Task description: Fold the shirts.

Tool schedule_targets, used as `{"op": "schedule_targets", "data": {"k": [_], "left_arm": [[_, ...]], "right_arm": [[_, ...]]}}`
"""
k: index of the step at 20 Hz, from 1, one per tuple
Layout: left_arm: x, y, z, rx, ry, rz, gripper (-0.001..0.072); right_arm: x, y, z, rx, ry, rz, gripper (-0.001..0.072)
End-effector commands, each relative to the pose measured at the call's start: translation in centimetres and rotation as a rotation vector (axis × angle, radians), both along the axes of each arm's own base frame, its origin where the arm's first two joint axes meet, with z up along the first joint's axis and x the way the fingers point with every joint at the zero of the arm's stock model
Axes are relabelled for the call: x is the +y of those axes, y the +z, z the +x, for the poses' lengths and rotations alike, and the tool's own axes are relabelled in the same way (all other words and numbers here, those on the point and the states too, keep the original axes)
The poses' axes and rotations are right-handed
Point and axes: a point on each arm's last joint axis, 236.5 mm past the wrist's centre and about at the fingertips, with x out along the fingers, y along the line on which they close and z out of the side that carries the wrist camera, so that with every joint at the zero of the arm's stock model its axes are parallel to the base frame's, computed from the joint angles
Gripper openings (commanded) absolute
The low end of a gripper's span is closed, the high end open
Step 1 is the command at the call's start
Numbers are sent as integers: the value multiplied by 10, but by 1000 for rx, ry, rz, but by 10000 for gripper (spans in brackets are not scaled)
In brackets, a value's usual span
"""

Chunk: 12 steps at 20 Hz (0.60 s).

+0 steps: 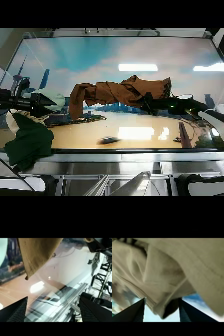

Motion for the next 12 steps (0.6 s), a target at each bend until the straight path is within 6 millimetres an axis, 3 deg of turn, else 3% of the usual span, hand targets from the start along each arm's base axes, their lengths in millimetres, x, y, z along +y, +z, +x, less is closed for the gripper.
{"op": "schedule_targets", "data": {"k": [1, 2, 3, 5, 8, 12], "left_arm": [[3, -1, 1, 0, 10, 3, 713], [3, -2, 2, -2, 15, 6, 713], [5, -3, 4, -7, 23, 15, 713], [7, -6, 7, -12, 36, 28, 713], [3, -18, 8, 22, 31, 86, 713], [-18, -52, -6, 128, -68, 240, 713]], "right_arm": [[2, -16, 10, 69, -108, 14, 442], [2, -14, 12, 64, -111, 18, 302], [2, -12, 14, 56, -108, 16, 98], [2, -11, 17, 42, -105, 9, 18], [2, -11, 16, 24, -87, 0, 17], [8, -9, 11, 24, -54, 15, 17]]}}
